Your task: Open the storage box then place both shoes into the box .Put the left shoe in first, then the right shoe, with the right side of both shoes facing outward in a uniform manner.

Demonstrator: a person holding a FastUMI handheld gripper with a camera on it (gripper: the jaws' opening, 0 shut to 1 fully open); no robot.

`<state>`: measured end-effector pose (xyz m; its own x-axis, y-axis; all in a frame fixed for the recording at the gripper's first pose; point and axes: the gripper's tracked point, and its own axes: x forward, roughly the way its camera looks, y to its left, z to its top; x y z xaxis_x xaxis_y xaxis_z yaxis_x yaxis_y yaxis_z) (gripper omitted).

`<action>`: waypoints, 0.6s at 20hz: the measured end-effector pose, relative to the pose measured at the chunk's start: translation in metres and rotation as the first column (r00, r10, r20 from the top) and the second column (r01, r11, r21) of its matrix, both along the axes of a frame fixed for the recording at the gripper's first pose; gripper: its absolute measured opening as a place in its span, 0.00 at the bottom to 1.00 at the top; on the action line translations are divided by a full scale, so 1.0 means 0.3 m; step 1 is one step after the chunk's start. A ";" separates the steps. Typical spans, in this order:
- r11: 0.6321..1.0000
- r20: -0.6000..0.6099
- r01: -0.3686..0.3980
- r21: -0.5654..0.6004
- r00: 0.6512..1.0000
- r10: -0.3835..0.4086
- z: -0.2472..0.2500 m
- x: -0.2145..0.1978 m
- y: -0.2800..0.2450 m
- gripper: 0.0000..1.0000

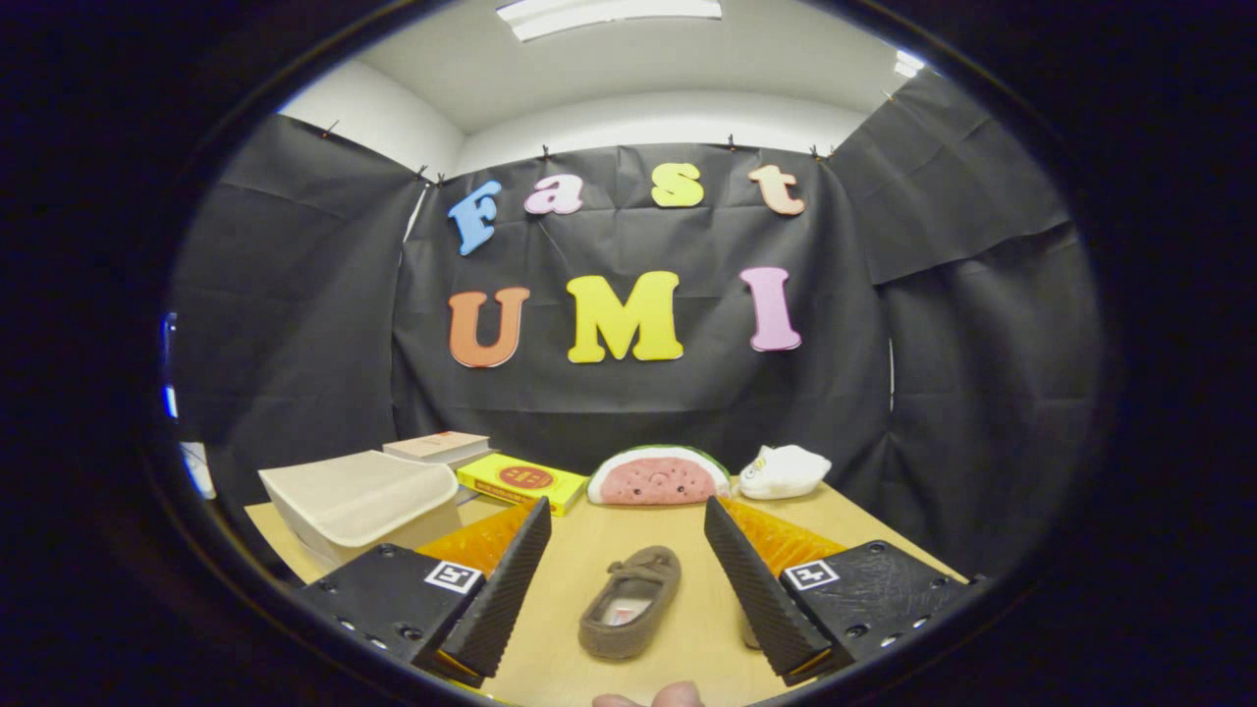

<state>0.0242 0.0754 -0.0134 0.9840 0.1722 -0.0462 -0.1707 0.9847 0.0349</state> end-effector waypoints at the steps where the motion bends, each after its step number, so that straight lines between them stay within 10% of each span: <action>1: 0.999 -0.002 -0.031 0.025 1.000 0.031 0.007 0.001 0.044 0.96; 12: 0.957 -0.033 -0.258 0.130 0.964 0.264 -0.056 0.063 0.524 0.95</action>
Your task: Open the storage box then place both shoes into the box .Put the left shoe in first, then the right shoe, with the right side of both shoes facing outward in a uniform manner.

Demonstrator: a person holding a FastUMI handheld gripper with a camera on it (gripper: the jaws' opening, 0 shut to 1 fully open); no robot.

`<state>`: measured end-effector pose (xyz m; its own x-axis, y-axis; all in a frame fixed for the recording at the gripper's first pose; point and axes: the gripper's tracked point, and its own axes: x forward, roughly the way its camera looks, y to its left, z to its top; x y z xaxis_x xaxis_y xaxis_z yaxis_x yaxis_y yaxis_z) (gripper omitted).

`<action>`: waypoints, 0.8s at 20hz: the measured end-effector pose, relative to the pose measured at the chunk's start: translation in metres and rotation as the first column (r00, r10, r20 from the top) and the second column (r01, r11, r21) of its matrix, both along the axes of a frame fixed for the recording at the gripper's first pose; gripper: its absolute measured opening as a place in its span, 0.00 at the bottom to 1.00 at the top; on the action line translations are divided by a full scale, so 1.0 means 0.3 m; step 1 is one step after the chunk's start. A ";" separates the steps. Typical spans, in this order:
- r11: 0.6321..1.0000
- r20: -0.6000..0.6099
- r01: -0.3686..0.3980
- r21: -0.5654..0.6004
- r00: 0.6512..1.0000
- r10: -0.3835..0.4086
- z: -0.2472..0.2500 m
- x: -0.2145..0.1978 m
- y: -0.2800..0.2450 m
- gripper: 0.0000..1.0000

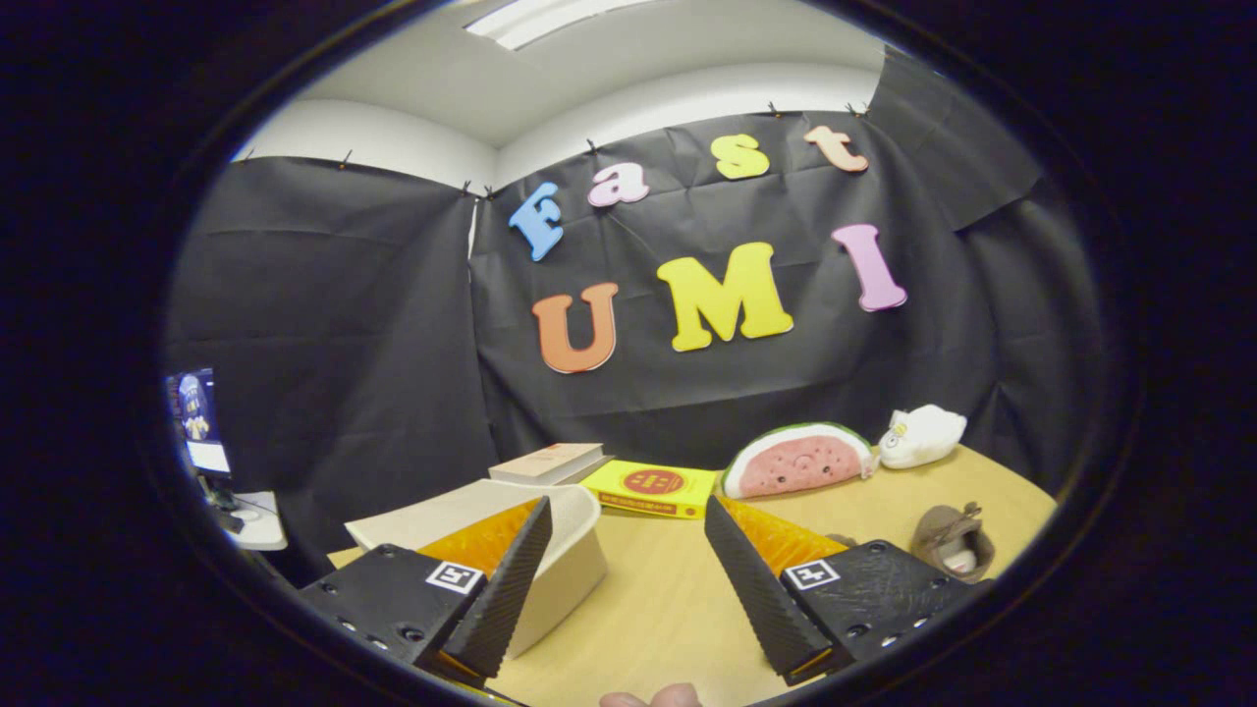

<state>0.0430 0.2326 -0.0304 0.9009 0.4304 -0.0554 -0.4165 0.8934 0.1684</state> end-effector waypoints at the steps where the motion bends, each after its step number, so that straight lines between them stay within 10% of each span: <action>1: 1.000 -0.009 -0.019 -0.002 1.000 0.019 -0.016 0.005 0.049 0.95; 16: 0.973 -0.255 -0.151 0.177 0.947 0.194 -0.283 0.063 0.339 0.95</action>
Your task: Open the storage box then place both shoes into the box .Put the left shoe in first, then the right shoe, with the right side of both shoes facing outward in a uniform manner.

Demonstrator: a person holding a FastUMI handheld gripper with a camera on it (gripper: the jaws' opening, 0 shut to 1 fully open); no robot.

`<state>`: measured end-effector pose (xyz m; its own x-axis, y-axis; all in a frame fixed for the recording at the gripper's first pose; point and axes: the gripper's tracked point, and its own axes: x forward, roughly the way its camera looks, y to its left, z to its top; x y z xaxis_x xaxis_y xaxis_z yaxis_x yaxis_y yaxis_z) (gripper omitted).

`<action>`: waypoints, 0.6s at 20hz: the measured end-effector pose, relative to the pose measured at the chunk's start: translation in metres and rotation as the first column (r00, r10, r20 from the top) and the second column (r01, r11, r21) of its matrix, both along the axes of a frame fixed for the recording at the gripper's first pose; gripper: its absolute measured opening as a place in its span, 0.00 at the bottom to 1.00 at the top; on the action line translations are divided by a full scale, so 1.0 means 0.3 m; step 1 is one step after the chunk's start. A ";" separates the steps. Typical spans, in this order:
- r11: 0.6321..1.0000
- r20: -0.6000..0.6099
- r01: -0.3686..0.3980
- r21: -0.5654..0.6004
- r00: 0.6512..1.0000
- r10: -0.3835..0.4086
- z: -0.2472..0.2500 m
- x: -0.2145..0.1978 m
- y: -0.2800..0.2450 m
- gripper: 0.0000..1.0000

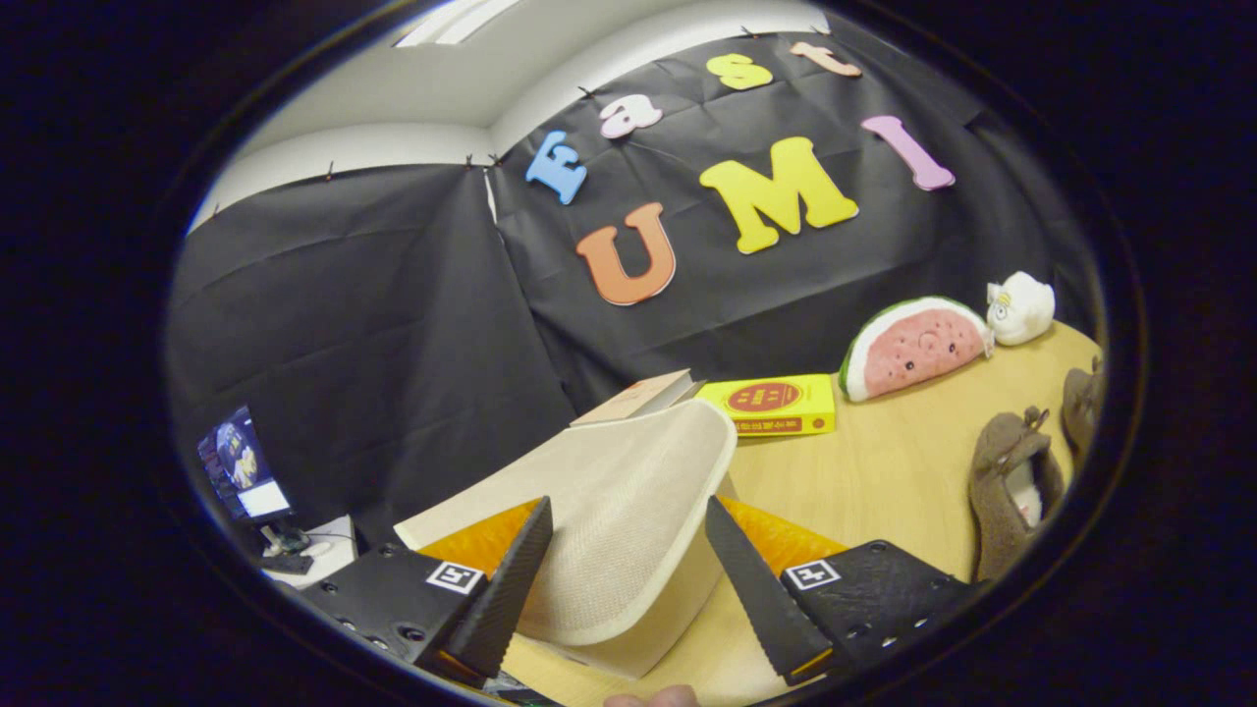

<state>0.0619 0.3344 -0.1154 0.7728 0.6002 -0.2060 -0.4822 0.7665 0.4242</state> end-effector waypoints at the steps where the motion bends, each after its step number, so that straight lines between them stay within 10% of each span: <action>1: 0.999 -0.034 -0.006 0.039 0.999 0.007 -0.008 0.003 0.004 0.95; 12: 0.946 -0.293 -0.045 0.320 0.945 0.144 -0.015 0.002 0.052 0.95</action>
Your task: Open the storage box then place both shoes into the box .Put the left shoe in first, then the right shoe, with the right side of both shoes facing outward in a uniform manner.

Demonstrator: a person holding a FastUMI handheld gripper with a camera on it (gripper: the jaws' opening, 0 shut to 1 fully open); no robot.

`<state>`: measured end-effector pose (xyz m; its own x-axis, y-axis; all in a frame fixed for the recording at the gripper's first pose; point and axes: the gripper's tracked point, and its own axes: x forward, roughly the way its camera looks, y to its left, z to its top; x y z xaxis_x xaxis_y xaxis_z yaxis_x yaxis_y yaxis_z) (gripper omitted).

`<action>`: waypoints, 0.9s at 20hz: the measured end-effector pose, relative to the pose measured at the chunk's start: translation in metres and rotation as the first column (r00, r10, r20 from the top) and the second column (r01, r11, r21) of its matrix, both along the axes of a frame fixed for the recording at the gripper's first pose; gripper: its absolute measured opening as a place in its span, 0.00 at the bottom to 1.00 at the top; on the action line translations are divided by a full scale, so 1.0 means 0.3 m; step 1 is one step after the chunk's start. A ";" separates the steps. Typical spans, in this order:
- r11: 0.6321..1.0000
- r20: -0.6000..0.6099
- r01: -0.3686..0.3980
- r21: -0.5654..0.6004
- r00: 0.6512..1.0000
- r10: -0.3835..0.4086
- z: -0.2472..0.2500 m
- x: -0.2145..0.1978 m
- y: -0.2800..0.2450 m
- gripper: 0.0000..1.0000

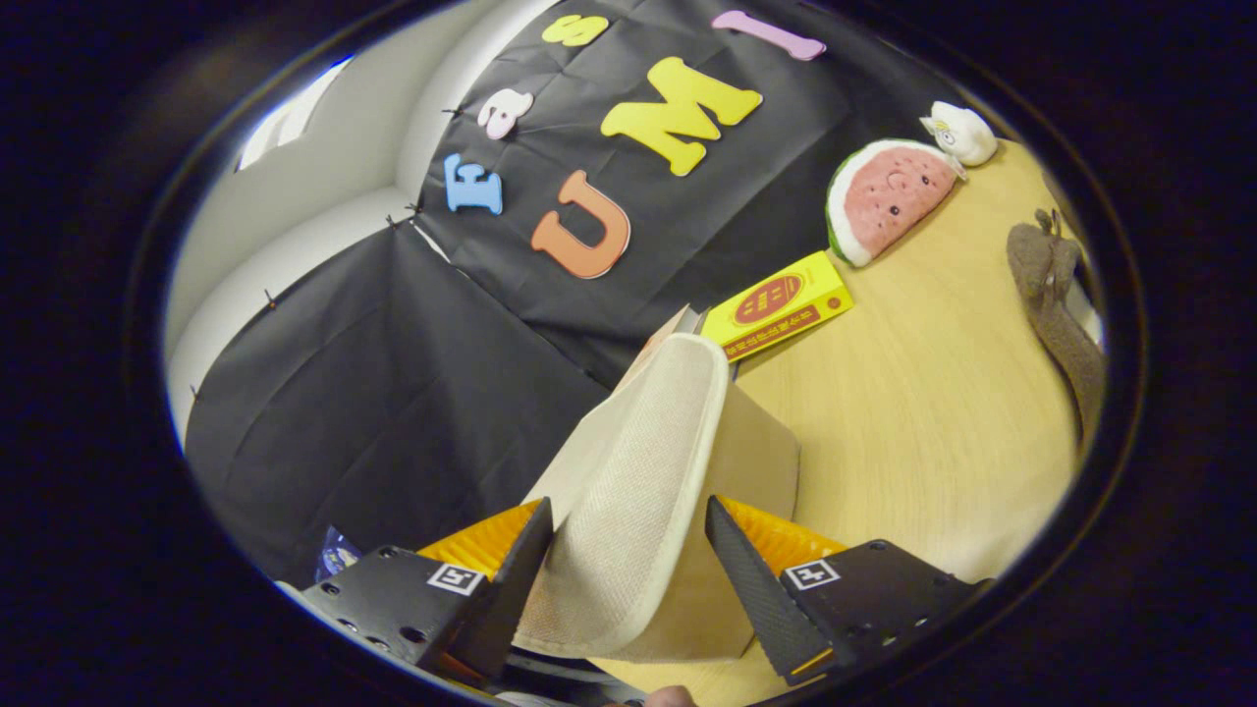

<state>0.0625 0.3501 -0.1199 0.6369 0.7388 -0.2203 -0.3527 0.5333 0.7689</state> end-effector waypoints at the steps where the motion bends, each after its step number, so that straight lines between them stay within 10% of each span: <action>1: 1.000 -0.011 -0.005 0.001 1.000 0.005 0.015 -0.008 -0.003 0.89; 4: 0.999 0.035 -0.021 -0.031 0.999 0.022 0.036 -0.003 -0.017 0.73; 7: 0.998 0.110 -0.006 -0.055 0.994 0.012 0.116 -0.011 -0.049 0.21; 9: 0.996 0.114 -0.013 -0.091 0.993 0.024 0.139 -0.023 -0.046 0.09; 18: 0.972 0.278 -0.052 -0.230 0.953 0.117 0.458 -0.021 0.085 0.00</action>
<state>0.0560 0.3757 0.0174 0.6342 0.7473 -0.1984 -0.5926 0.6346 0.4961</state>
